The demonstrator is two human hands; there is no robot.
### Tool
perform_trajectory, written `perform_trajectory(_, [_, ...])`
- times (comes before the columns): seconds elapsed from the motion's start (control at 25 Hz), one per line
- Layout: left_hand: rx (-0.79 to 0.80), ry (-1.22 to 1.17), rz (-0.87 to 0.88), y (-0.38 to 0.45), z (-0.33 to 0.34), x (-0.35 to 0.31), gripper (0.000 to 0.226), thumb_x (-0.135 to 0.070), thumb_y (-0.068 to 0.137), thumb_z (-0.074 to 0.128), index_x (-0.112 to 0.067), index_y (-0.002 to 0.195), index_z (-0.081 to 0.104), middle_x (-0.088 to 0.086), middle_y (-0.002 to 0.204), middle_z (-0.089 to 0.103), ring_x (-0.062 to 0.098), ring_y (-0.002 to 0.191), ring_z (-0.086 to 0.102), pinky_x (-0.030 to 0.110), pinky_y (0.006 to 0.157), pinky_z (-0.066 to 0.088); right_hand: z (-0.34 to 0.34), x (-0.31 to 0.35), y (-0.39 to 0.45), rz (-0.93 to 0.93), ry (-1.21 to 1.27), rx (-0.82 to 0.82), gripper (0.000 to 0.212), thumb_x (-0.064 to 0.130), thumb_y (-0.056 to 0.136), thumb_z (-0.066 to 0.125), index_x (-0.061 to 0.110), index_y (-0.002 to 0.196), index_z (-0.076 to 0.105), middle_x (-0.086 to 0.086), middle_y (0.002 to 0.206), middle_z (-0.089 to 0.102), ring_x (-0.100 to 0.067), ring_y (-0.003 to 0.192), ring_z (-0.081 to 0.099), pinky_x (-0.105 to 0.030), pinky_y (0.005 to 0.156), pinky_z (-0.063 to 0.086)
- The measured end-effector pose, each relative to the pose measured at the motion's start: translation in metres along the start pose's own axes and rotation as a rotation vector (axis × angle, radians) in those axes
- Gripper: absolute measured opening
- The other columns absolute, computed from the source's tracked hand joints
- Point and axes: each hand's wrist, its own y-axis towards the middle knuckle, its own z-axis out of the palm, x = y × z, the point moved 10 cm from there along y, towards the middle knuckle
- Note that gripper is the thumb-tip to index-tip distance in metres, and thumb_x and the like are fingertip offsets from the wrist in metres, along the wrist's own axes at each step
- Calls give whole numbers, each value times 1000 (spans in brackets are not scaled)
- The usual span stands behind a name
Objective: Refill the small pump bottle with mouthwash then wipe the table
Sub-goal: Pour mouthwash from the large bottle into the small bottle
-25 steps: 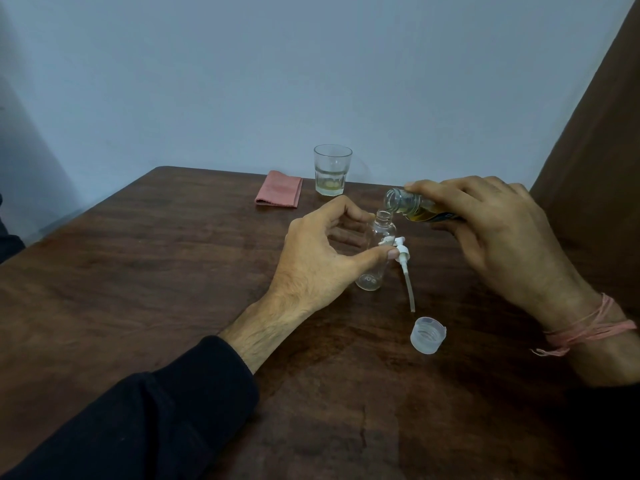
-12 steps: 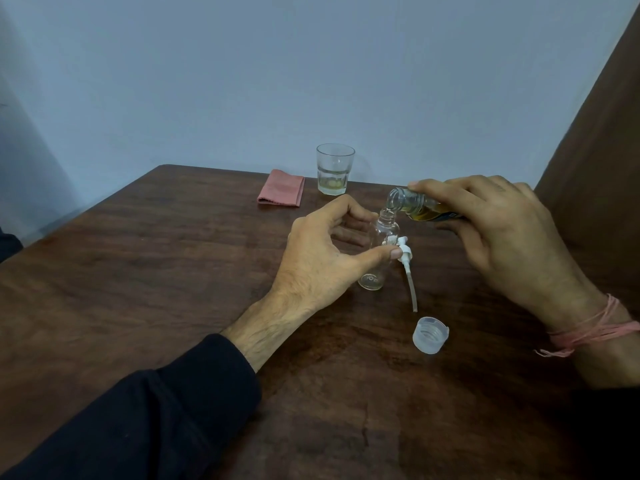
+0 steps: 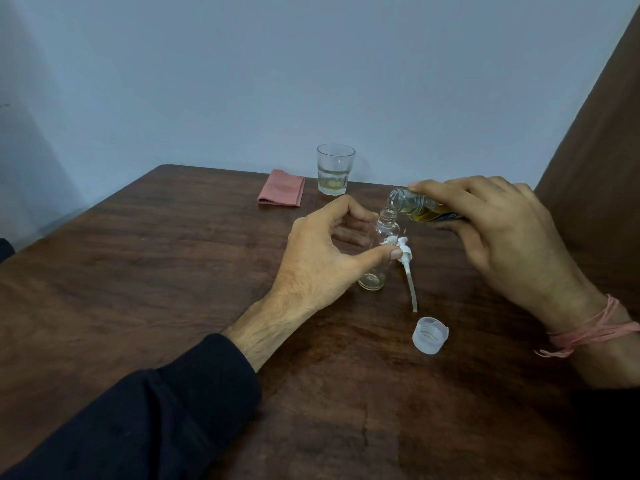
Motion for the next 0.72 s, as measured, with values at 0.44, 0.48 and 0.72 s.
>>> perform_trajectory(0.44, [-4, 5, 9, 1, 0, 1, 46, -47, 73, 108, -32, 102, 76, -15, 105, 85, 6, 92, 84, 37, 86, 72, -2, 1, 0, -1, 0, -1, 60, 14, 103, 64, 32, 160, 55, -3, 130, 71, -32, 116, 64, -51, 95, 45])
perform_trajectory(0.48, [-4, 5, 13, 1, 0, 0, 46, -48, 73, 108, -33, 102, 76, -15, 105, 85, 6, 92, 84, 36, 86, 71, -2, 2, 0, -2, 0, -2, 60, 15, 102, 63, 32, 160, 55, -4, 130, 71, -33, 117, 64, -52, 95, 45])
perform_trajectory(0.72, [-5, 14, 21, 0, -1, 0, 46, -50, 73, 108, -35, 102, 75, -16, 108, 85, 5, 92, 84, 34, 85, 71, -2, 1, 0, -6, -13, -7, 61, 14, 102, 65, 30, 160, 55, -6, 132, 71, -35, 118, 65, -54, 96, 47])
